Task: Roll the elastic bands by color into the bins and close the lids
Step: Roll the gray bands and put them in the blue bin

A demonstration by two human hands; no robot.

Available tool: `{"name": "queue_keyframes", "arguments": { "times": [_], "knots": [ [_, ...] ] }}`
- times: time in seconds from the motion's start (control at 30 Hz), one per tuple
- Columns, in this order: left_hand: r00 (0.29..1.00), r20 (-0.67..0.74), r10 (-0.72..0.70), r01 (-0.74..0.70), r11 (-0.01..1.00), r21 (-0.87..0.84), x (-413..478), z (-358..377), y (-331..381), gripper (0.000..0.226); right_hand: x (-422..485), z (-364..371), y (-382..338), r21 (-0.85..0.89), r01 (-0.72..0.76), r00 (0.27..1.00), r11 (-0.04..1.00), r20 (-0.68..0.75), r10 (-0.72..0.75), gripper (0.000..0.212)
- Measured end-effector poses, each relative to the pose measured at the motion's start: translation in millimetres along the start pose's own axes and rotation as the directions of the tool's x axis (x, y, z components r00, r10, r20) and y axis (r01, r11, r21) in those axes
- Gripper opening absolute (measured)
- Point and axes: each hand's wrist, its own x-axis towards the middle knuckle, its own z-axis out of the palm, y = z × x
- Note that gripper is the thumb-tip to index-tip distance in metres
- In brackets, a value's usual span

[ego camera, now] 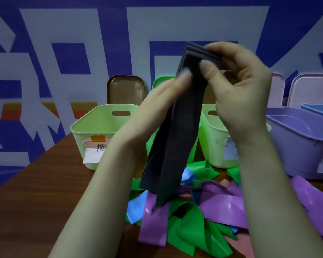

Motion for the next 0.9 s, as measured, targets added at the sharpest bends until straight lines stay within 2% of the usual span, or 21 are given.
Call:
{"name": "queue_keyframes", "arguments": {
  "times": [0.03,0.1,0.17,0.27,0.33,0.4,0.43,0.5,0.53,0.67,0.77,0.9],
  "knots": [
    [0.999,0.028,0.02,-0.022,0.997,0.073,-0.1,-2.9,-1.2,0.026,0.6,-1.3,-0.7,-0.011,0.008,0.999,1.0,-0.04,-0.009,0.023],
    [0.998,0.043,0.036,-0.043,0.984,0.174,0.7,-7.6,-6.5,0.03,0.4,-2.0,-1.6,-0.036,0.02,0.997,0.999,-0.068,-0.023,0.025],
    [0.997,-0.027,0.068,-0.061,0.978,0.2,1.3,-6.4,-7.7,0.027,-0.8,0.6,-2.1,-0.04,0.027,0.997,0.999,-0.069,-0.03,0.028],
    [0.974,-0.174,0.145,-0.098,0.962,0.253,3.8,-3.0,-7.8,0.026,-3.2,5.0,-5.5,0.052,0.022,0.998,0.998,-0.055,-0.019,0.029],
    [0.975,-0.171,0.141,-0.087,0.953,0.289,4.7,-6.1,-8.6,0.03,-4.0,5.1,-7.9,0.11,0.027,0.999,0.994,-0.036,-0.024,0.028],
    [0.988,-0.104,0.112,-0.086,0.97,0.228,2.2,-9.7,-3.4,0.039,-3.4,3.4,-9.3,0.151,0.034,0.999,0.988,-0.009,-0.033,0.026],
    [0.989,-0.085,0.119,-0.106,0.984,0.141,0.1,-10.5,0.7,0.041,-3.1,2.7,-9.1,0.17,0.03,0.999,0.985,0.017,-0.034,0.025],
    [0.978,-0.113,0.177,-0.18,0.984,-0.013,-4.3,-10.1,10.0,0.031,-2.8,2.4,-8.7,0.189,0.012,0.995,0.982,0.092,-0.03,0.024],
    [0.967,-0.152,0.204,-0.211,0.977,-0.03,-6.0,-8.7,13.6,0.023,-2.7,2.9,-8.6,0.195,-0.001,0.991,0.981,0.133,-0.025,0.024],
    [0.939,-0.237,0.249,-0.25,0.968,0.027,-5.9,-6.8,14.5,0.016,-2.1,4.7,-6.6,0.29,-0.09,0.978,0.953,0.207,0.029,0.027],
    [0.935,-0.268,0.234,-0.24,0.971,0.011,-3.6,-6.7,11.6,0.017,-1.8,3.1,-4.3,0.382,-0.247,0.951,0.891,0.271,0.147,0.036],
    [0.915,-0.324,0.238,-0.254,0.967,-0.007,-3.1,-4.4,9.9,0.019,-3.4,-1.9,-0.6,0.392,-0.349,0.896,0.851,0.404,0.182,0.035]
  ]
}}
